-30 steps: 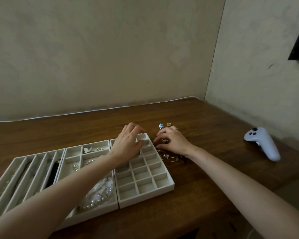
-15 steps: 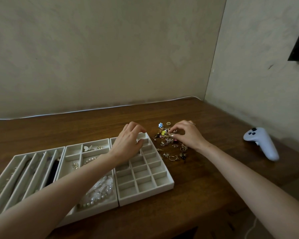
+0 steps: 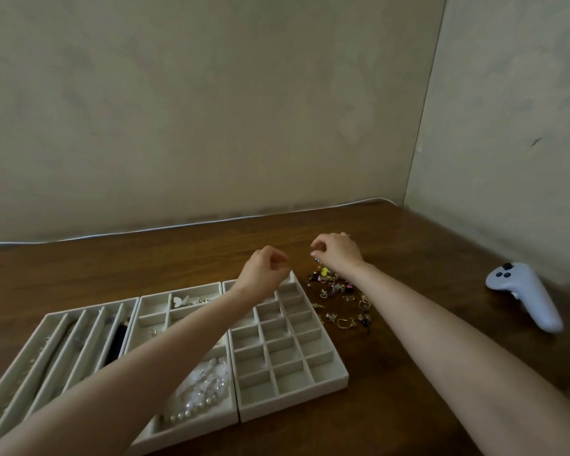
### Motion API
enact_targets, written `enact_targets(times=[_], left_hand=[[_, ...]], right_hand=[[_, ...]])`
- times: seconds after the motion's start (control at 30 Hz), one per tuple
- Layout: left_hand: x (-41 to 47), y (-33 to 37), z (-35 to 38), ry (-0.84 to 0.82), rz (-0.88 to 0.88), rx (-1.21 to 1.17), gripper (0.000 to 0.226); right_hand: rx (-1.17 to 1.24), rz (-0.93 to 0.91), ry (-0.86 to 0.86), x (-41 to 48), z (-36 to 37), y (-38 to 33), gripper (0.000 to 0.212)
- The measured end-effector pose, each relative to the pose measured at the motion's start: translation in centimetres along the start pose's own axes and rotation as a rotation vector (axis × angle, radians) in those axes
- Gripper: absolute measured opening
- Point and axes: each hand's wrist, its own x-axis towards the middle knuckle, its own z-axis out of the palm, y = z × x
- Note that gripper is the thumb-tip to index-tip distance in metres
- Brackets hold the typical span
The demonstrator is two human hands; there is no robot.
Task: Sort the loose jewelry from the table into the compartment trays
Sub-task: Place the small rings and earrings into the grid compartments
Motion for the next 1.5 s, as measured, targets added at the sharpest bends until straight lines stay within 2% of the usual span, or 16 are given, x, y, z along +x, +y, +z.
enact_targets(times=[0.1,0.2,0.27,0.33,0.4,0.53,0.67,0.73,0.87,1.03,1.13,1.37,1.5], left_hand=[[0.3,-0.3,-1.0,0.034,-0.008,-0.003,0.024],[0.2,-0.9,-2.0,0.058,0.025,0.035,0.023],[0.2,-1.3,-2.8,0.069,0.052,0.057,0.025],[0.3,-1.7,-3.4,0.066,0.072,0.063,0.029],[0.5,-2.1,-4.0,0.066,0.081,0.051,0.032],[0.0,-2.3,-4.6,0.053,0.072,-0.041,0.036],[-1.4,-2.6,-5.3,0.043,0.153,0.057,0.036],[-2.1,-2.8,-6.0,0.036,0.200,0.142,0.035],[-2.9,-3.1,-8.3,0.053,0.254,0.331,0.021],[-3.7,-4.8,-12.4,0.104,0.108,0.381,0.028],[-4.3,-6.2,-14.4,0.122,-0.040,0.532,0.032],[-5.0,-8.4,-15.1,-0.017,-0.191,0.695,0.032],[-5.1,-9.0,-14.5,-0.058,-0.235,0.748,0.020]], right_hand=[[-0.067,0.019,-0.032,1.0,1.0,-0.7,0.019],[0.015,0.034,-0.042,1.3,1.4,-1.2,0.012],[0.175,0.040,-0.023,1.3,0.8,-1.9,0.014],[0.433,0.023,0.002,0.9,-0.5,-3.4,0.020],[0.663,-0.038,-0.043,-0.2,-1.9,-5.4,0.026],[0.728,-0.147,-0.221,-3.0,-2.6,-9.2,0.032],[0.783,-0.092,-0.291,-4.7,-2.0,-10.5,0.034],[0.884,-0.053,-0.357,-5.3,-1.7,-10.8,0.034],[0.985,-0.014,-0.399,-5.9,-1.4,-11.6,0.027],[0.894,-0.069,-0.333,-5.9,-1.8,-11.2,0.018],[0.828,-0.061,-0.295,-5.9,-2.0,-10.3,0.015],[0.834,0.055,-0.197,-6.1,-1.5,-7.8,0.012],[0.848,0.103,-0.125,-6.3,-1.9,-6.6,0.013]])
